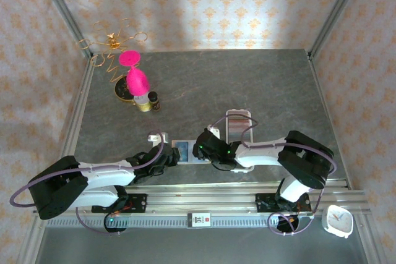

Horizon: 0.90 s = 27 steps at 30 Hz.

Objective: Put the credit cards into the card holder

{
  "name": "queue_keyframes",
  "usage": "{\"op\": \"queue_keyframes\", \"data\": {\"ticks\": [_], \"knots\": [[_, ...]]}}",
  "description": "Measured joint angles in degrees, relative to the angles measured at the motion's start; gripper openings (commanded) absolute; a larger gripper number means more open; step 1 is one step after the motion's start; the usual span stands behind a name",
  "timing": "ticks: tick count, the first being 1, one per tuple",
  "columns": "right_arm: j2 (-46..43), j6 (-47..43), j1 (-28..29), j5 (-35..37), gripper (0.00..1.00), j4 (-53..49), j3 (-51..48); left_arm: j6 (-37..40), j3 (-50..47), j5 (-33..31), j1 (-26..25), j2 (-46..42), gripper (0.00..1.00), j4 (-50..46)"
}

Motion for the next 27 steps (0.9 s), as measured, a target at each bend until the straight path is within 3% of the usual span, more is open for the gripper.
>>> {"op": "queue_keyframes", "data": {"ticks": [8, 15, 27], "knots": [[0.76, 0.48, 0.0, -2.16, 0.32, 2.54, 0.0, 0.0, 0.0, 0.02, 0.0, 0.0, 0.27, 0.0], [0.31, 0.85, 0.0, -2.99, 0.01, 2.91, 0.02, -0.02, 0.0, 0.02, 0.0, -0.02, 0.27, 0.0], [-5.68, 0.61, 0.0, -0.81, 0.0, 0.17, -0.33, -0.2, -0.07, 0.44, 0.0, -1.22, 0.36, 0.13]]}}
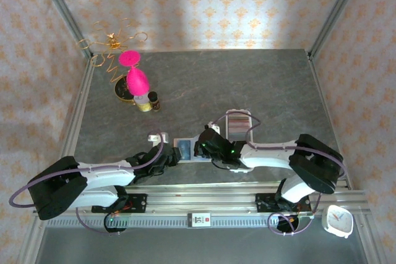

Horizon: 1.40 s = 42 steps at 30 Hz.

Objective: Put the credit cards into the card holder

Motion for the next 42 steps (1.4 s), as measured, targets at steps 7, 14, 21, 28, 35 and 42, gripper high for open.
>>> {"op": "queue_keyframes", "data": {"ticks": [7, 14, 21, 28, 35, 42], "knots": [[0.74, -0.11, 0.0, -2.54, 0.18, 3.15, -0.44, -0.31, -0.44, 0.94, 0.0, -1.62, 0.41, -0.63], [7.89, -0.42, 0.0, -6.14, 0.33, 6.29, 2.14, -1.31, -1.51, 0.57, 0.0, -5.49, 0.42, -3.93], [11.52, 0.87, 0.0, -9.99, 0.53, 12.87, 3.43, -2.97, -2.91, -2.8, 0.0, -13.29, 0.49, -10.51], [9.25, -0.5, 0.0, -9.03, 0.52, 14.67, 3.02, -3.34, -2.93, -4.66, 0.0, -17.18, 0.5, -13.75], [-15.74, -15.21, 0.0, 2.64, 0.63, 9.03, 0.22, -1.79, -1.92, -4.9, 0.0, -15.37, 0.52, -14.29], [-36.65, -43.85, 0.0, 9.79, 0.89, -0.85, 0.2, 0.2, 0.42, -4.72, 0.0, -14.12, 0.52, -13.62]]}}
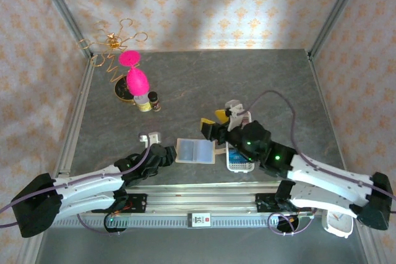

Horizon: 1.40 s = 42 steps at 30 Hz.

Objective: Put the credit cards into the card holder

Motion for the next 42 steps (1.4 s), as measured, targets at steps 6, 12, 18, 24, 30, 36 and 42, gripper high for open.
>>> {"op": "queue_keyframes", "data": {"ticks": [6, 12, 18, 24, 30, 36, 42], "knots": [[-9.57, -26.58, 0.0, 0.68, 1.0, -13.33, -0.39, 0.33, 0.09, 0.44, 0.0, 0.57, 0.52, 1.77], [-17.51, -46.1, 0.0, 2.93, 1.0, -23.41, -4.92, 1.27, 0.76, 1.4, 0.0, 3.21, 0.52, 3.21], [-16.92, -57.18, -0.68, 7.67, 1.0, -31.87, -9.42, 2.08, 1.68, 1.55, 0.0, 3.98, 0.52, 3.63], [-13.07, -61.88, -4.46, 8.37, 1.0, -34.34, -11.65, 2.25, 1.68, 1.7, 0.0, 3.32, 0.52, 3.63], [-6.01, -64.06, -6.08, 7.13, 0.99, -32.2, -11.8, 2.21, 1.53, 1.75, 0.0, 1.38, 0.52, 3.61], [-0.02, -66.23, -6.88, 5.92, 1.0, -29.38, -12.76, 2.01, 1.05, 1.75, 0.0, -1.05, 0.52, 3.54], [3.89, -66.86, -7.06, 5.2, 1.0, -27.23, -12.94, 1.33, 0.24, 1.73, 0.0, -1.92, 0.52, 3.58]]}}
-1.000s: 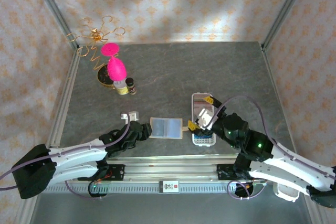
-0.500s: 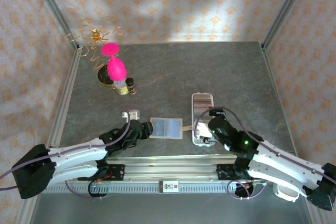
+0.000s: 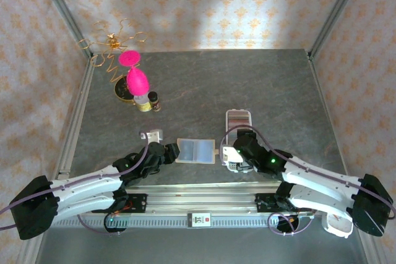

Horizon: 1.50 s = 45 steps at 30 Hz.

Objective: Put the credit cards into the card holder

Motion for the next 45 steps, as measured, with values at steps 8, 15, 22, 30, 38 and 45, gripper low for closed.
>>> {"op": "queue_keyframes", "data": {"ticks": [8, 15, 22, 30, 38, 45], "knots": [[7.21, -0.96, -0.15, 1.22, 1.0, 2.54, 0.28, -0.26, -0.02, 0.61, 0.0, 1.53, 0.52, 0.04], [10.43, -1.68, -0.11, 3.21, 0.97, 3.58, 1.31, -0.42, -0.07, 1.2, 0.0, 1.9, 0.52, 0.09], [8.9, -2.01, -0.09, 3.41, 0.86, 3.39, 1.31, -1.14, -1.07, 1.73, 0.0, 1.88, 0.5, 0.9], [6.03, -1.99, -0.11, 3.21, 0.74, 3.5, 0.55, -1.79, -1.18, 2.69, 0.0, 2.97, 0.47, 1.42], [5.95, -2.25, -0.09, 2.27, 0.55, 3.23, 0.44, -1.9, -1.18, 3.19, 0.0, 3.56, 0.44, 2.25], [5.95, -2.14, -0.09, 1.01, 0.43, 2.54, 0.0, -1.92, -1.27, 3.26, 0.0, 3.5, 0.43, 2.4]]}}
